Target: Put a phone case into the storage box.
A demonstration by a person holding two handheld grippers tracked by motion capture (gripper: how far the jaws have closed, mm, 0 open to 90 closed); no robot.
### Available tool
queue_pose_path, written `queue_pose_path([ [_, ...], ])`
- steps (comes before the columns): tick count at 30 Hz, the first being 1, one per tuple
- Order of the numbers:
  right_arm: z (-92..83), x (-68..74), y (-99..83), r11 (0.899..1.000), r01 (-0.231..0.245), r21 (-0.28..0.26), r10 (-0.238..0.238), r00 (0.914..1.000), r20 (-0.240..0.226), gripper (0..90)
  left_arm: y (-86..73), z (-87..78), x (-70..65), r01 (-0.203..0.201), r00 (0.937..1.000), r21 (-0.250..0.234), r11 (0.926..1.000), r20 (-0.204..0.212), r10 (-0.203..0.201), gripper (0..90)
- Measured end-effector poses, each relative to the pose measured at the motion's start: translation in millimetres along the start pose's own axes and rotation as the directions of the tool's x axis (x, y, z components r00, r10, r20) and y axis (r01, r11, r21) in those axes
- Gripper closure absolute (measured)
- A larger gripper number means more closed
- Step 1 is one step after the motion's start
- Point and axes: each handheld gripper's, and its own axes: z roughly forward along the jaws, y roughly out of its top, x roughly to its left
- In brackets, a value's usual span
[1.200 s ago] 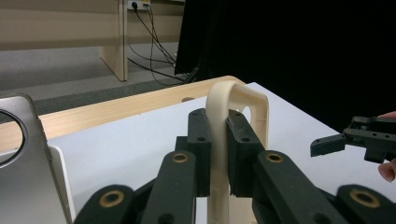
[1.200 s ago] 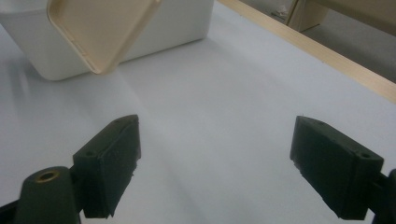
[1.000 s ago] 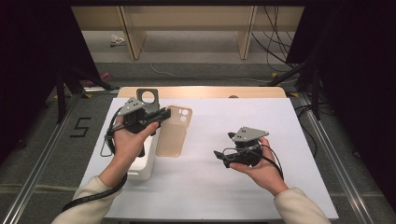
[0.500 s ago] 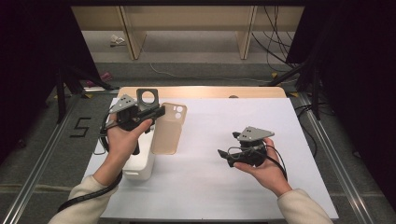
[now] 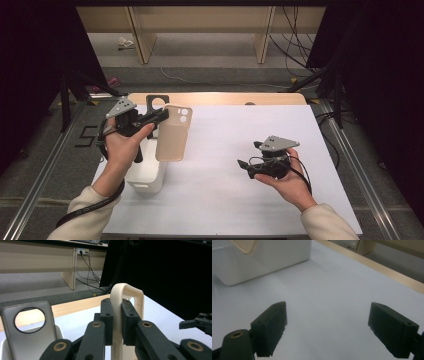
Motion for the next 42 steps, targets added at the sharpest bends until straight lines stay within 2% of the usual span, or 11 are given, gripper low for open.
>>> queue_pose_path([
  [9, -4.8, -2.9, -1.8, 1.000, -0.011, -0.006, 0.011, 0.9999, 0.008, 16.4, 4.9, -6.5, 7.3, -0.001, 0.9998, -0.017, 0.9999, -0.021, 0.000, 81.5],
  [42, -19.1, -12.5, -10.6, 0.999, -0.038, -0.017, 0.039, 0.9986, 0.035, 16.5, 9.0, -15.4, 25.4, -0.024, 0.9975, -0.031, 0.9992, -0.068, 0.022, 81.5],
])
